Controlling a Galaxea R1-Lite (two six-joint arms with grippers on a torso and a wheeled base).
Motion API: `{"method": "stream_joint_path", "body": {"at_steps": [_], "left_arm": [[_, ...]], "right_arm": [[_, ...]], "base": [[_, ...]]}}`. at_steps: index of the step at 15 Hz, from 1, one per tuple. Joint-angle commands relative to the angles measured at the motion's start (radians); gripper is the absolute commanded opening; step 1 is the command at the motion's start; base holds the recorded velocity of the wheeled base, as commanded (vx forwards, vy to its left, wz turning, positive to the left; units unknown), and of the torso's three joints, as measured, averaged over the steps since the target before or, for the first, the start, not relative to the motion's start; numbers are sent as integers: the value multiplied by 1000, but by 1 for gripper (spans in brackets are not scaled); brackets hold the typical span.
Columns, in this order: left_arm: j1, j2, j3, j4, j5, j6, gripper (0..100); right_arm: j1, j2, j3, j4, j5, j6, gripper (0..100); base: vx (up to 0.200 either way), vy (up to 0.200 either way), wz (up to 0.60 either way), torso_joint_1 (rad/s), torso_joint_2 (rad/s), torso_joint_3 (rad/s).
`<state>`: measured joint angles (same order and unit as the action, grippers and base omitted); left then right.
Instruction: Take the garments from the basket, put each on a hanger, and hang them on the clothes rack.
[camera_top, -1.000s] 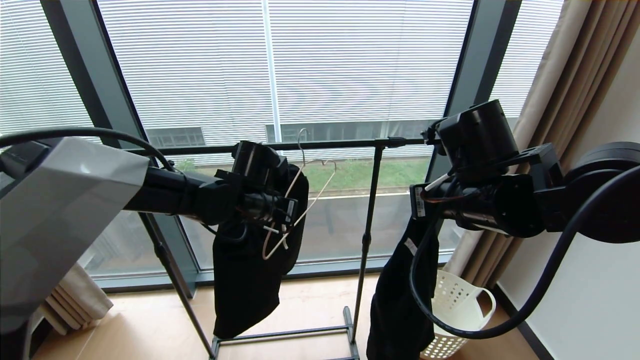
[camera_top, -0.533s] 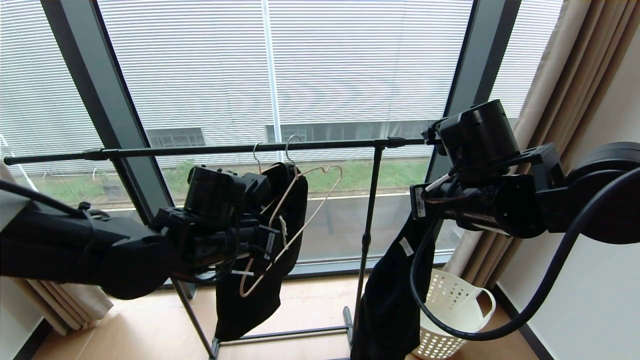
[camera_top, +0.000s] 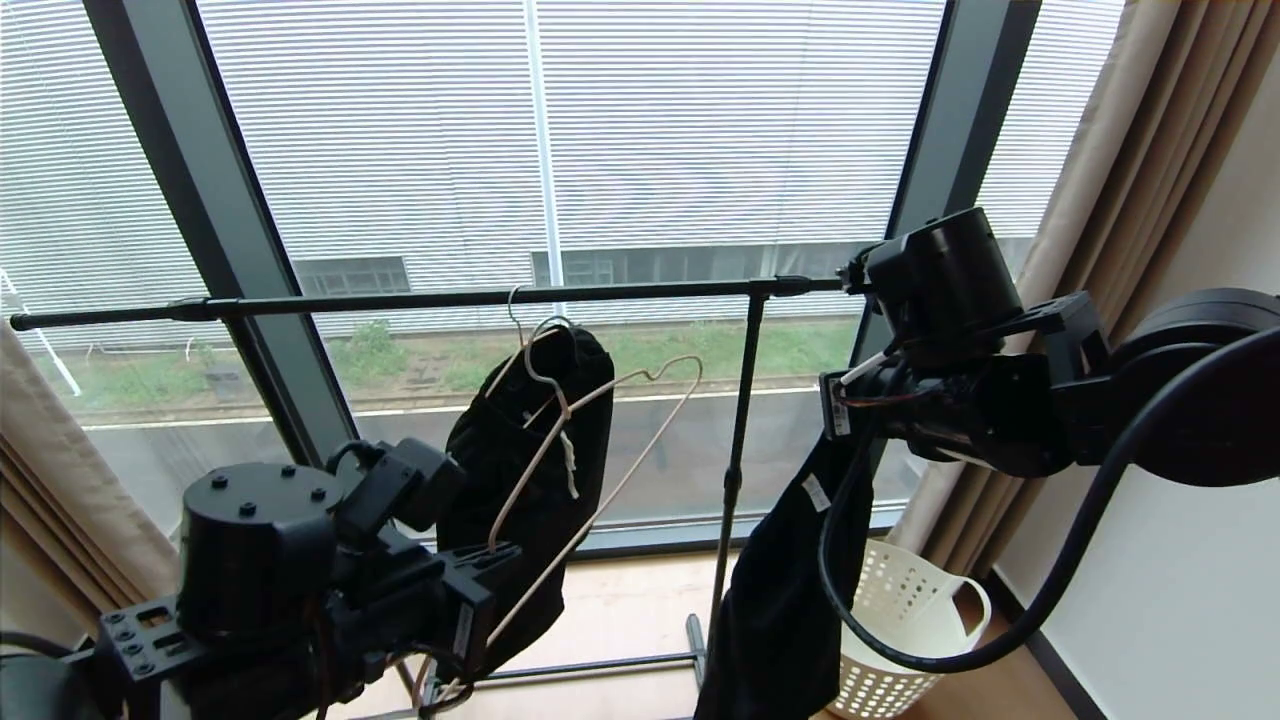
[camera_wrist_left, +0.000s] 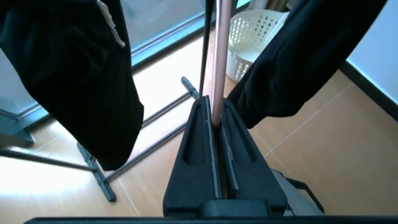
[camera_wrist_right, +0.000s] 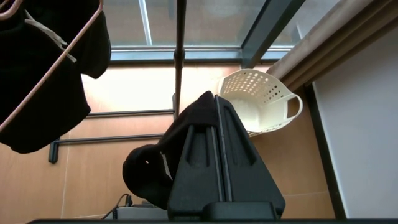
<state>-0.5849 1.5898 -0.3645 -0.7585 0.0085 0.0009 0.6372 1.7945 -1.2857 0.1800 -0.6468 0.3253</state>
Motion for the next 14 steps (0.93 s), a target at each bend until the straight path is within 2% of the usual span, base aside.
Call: {"method": "stream_joint_path", "body": {"at_steps": [1,3,7,10,11,14], "left_arm": [[-36,-14,124,-85,-21,8,0],[-35,15,156,-143,-59,25,0],[-64,91,173,-173,-76,56,0],[-84,91,214,-266,-130,57,0],[-93,93,222,-269,-157,57,0],[-112,105,223,-269,-160,57,0]], "right_arm": [[-1,48,-3,-19,-13,-6,0],[-10,92,-4,-47,-50,-17,0],[-57,189,-47,-99,-120,-28,0],[-68,194,-55,-125,-126,-26,0],[-67,191,-53,-125,-126,-23,0],[-64,184,-52,-126,-126,-19,0]], "base": [[0,0,0,0,0,0],[0,0,0,0,0,0],[0,0,0,0,0,0],[0,0,0,0,0,0],[0,0,0,0,0,0],[0,0,0,0,0,0]]}}
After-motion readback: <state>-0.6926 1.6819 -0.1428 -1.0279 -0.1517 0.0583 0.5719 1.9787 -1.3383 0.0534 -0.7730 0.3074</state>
